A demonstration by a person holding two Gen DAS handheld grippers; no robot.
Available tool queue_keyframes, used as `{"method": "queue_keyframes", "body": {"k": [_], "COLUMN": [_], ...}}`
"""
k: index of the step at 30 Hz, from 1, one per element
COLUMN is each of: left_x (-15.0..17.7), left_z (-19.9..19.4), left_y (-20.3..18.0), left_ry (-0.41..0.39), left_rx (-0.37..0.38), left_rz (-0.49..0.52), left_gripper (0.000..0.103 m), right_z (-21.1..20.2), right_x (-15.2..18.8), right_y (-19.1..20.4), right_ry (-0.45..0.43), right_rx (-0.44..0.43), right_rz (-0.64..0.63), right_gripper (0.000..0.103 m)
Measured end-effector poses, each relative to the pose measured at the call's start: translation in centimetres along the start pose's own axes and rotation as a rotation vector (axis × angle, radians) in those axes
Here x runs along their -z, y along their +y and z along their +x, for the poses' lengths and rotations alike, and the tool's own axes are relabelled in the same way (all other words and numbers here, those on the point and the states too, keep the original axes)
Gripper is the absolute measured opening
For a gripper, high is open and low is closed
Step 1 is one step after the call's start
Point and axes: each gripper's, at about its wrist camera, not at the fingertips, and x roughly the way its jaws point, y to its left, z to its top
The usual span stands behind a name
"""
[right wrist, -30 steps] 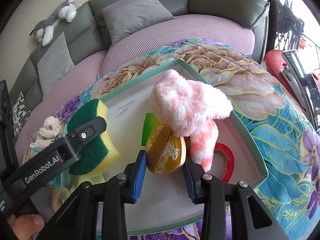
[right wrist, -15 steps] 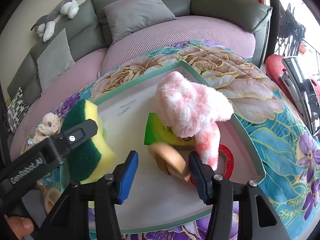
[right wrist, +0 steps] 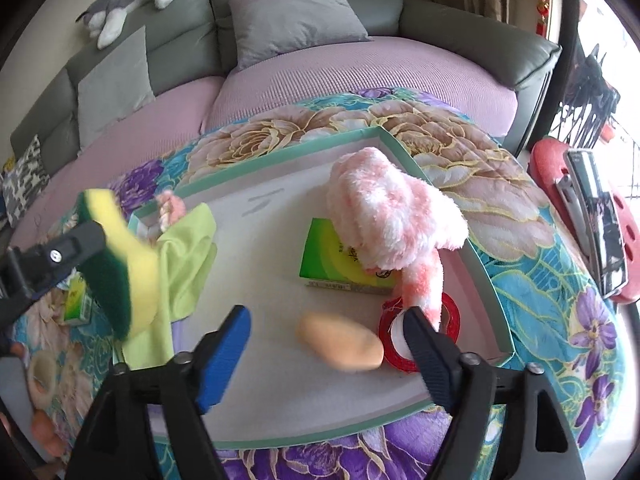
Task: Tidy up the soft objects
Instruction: 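Drop the round snack with the right tool while the left tool drops the sponge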
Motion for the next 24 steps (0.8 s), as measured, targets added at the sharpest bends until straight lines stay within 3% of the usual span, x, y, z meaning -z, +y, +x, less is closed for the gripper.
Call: {"method": "queue_keyframes", "body": {"k": [4, 13, 20, 24], "left_x": [0.2, 0.3, 0.7, 1.3], "left_z": [-0.3, -2.0, -3.3, -4.3], "left_y": [1.0, 3.7, 7.4, 11.2], "left_ry": [0.0, -0.037, -0.062, -0.076], "left_rx": [0.022, -0.016, -0.106, -0.221], "left_rz": [-0.033, -0.088, -0.139, -0.202], "left_gripper": [0.093, 0.093, 0.093, 0.093], "right_z": [-0.4, -1.4, -2.7, -3.0], "right_x": [0.0, -0.2, -0.6, -0.8], "right_y": [0.4, 0.6, 1.4, 2.7], "right_ry": [-0.006, -0.031, -0.089, -0.116], "right_rx": [0.009, 0.027, -0.006, -0.052], "right_rz": [-0.018, -0.011, -0.009, -0.011], "right_gripper": [0.082, 0.083, 0.083, 0.083]}}
